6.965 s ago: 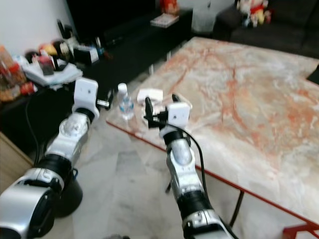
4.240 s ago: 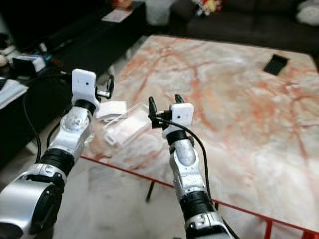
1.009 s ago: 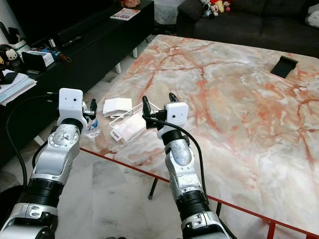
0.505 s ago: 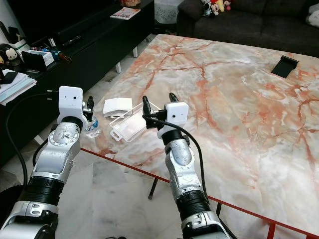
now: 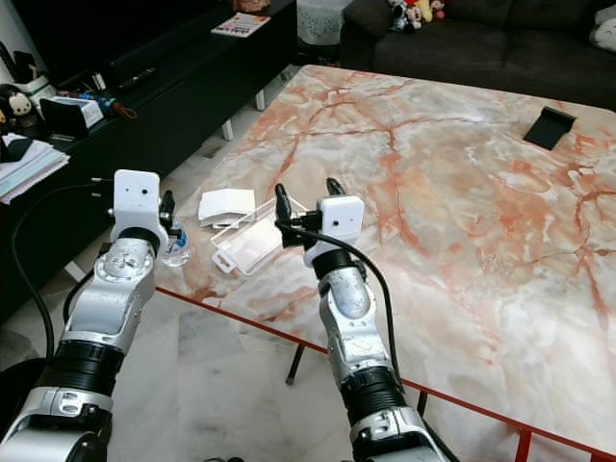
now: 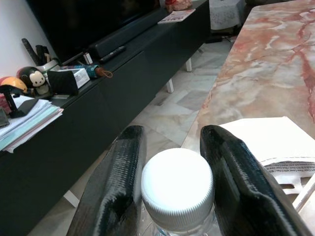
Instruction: Picking trash to rubbish bin
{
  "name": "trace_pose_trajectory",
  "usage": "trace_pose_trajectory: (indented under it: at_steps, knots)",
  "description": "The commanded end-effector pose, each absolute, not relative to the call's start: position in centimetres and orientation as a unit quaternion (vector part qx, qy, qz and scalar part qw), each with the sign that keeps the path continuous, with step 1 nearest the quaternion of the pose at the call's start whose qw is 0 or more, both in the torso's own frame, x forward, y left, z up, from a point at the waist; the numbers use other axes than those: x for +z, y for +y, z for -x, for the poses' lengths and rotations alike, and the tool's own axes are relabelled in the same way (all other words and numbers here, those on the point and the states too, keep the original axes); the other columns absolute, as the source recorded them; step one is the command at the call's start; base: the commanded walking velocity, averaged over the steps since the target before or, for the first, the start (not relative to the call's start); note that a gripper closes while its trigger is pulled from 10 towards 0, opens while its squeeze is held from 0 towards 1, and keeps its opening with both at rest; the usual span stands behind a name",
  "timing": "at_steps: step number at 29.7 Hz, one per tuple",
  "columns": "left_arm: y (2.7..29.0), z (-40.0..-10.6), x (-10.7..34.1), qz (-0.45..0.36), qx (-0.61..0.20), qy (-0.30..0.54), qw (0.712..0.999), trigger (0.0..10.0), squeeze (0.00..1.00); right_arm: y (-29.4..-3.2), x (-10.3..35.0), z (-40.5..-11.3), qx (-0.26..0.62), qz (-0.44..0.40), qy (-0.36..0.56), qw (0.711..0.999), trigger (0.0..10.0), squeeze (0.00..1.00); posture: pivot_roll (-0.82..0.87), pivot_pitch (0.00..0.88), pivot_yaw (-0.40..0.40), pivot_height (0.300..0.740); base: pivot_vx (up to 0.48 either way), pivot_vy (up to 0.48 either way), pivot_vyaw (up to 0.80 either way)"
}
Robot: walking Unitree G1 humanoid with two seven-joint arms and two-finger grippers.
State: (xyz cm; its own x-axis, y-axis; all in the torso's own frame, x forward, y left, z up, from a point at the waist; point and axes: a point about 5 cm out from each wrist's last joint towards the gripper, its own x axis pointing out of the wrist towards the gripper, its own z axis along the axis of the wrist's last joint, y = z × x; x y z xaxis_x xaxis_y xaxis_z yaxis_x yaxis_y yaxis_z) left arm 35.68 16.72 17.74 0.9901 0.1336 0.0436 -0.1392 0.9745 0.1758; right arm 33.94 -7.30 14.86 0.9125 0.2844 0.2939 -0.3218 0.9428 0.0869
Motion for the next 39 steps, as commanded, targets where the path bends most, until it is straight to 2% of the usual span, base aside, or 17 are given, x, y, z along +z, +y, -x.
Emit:
trace_pose_trajectory:
  at_steps: [1,14,15,27,39]
  knots:
    - [16.9,-35.8,18.6,-0.088,0.074,-0.036,0.993,0.0,0.0,-7.1,15.0,-34.1,0.157,-0.066,-0.14,0.975,10.0,0.0,-0.09,0.058,0.021,0.74,0.0,0.0,0.0]
    - [16.2,-35.7,20.4,-0.068,0.066,-0.121,0.988,0.2,0.0,-7.1,15.3,-34.2,0.156,-0.068,-0.146,0.975,10.0,0.0,-0.08,0.0,0.027,0.74,0.0,0.0,0.0]
    - [15.7,-35.7,20.7,-0.07,0.054,-0.137,0.987,10.0,0.0,-7.2,15.4,-34.2,0.154,-0.068,-0.149,0.974,10.0,0.0,-0.08,0.0,0.028,0.74,0.0,0.0,0.0]
    - [13.8,-35.5,20.4,-0.096,0.03,-0.178,0.979,10.0,0.0,-8.0,16.2,-34.6,0.138,-0.07,-0.169,0.973,10.0,0.0,-0.09,0.0,0.034,0.74,0.0,0.0,0.0]
    - [14.4,-35.5,20.7,-0.111,0.04,-0.2,0.973,10.0,0.0,-8.9,16.2,-34.7,0.121,-0.068,-0.172,0.975,10.0,0.0,-0.08,0.003,0.03,0.74,0.0,0.0,0.0]
